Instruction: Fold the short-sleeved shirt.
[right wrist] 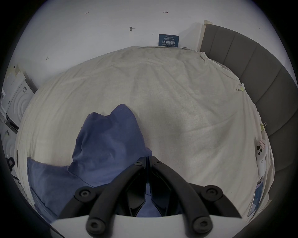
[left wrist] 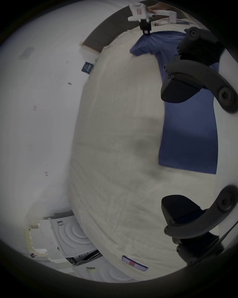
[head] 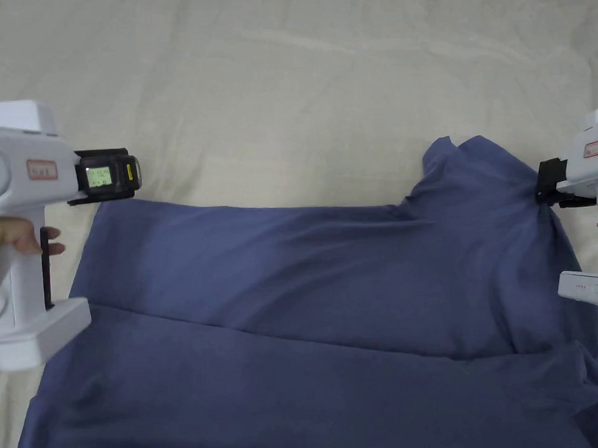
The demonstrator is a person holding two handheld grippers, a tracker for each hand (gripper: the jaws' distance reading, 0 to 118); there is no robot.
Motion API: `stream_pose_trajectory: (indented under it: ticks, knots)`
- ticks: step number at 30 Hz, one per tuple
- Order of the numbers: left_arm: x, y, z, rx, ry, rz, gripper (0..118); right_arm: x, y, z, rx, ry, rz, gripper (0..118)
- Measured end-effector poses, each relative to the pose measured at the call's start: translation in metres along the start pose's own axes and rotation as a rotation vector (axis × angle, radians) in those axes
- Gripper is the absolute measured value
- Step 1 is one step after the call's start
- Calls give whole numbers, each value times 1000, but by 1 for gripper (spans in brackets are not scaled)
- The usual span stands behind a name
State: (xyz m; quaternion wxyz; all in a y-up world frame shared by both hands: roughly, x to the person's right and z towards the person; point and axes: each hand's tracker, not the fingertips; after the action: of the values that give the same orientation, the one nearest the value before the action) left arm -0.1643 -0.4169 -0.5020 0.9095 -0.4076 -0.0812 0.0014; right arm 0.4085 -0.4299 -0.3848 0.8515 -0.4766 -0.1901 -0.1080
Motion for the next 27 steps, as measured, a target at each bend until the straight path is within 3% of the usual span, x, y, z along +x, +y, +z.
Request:
stream_pose_trajectory:
  ticks: [6,10,13,15,17,21,27]
  knots:
    - [8,20,-39,-135,33,-9,113,-1,0,4,3,6,18,2]
    - [17,23,-63,-188,98,-57,79,-1,1,3,3,-2,39,2]
    - [23,20,-75,-250,107,-77,75,0,3,0,2,-4,48,2]
    - [26,19,-79,-272,107,-83,60,0,3,-3,0,-10,55,1]
    - [29,15,-81,-295,92,-84,27,-3,1,-1,-2,-13,54,2]
    - [35,7,-84,-320,92,-82,1,-3,-1,-3,-3,-17,46,2]
    - [35,12,-71,-268,104,-105,0,1,-2,1,17,-17,24,1]
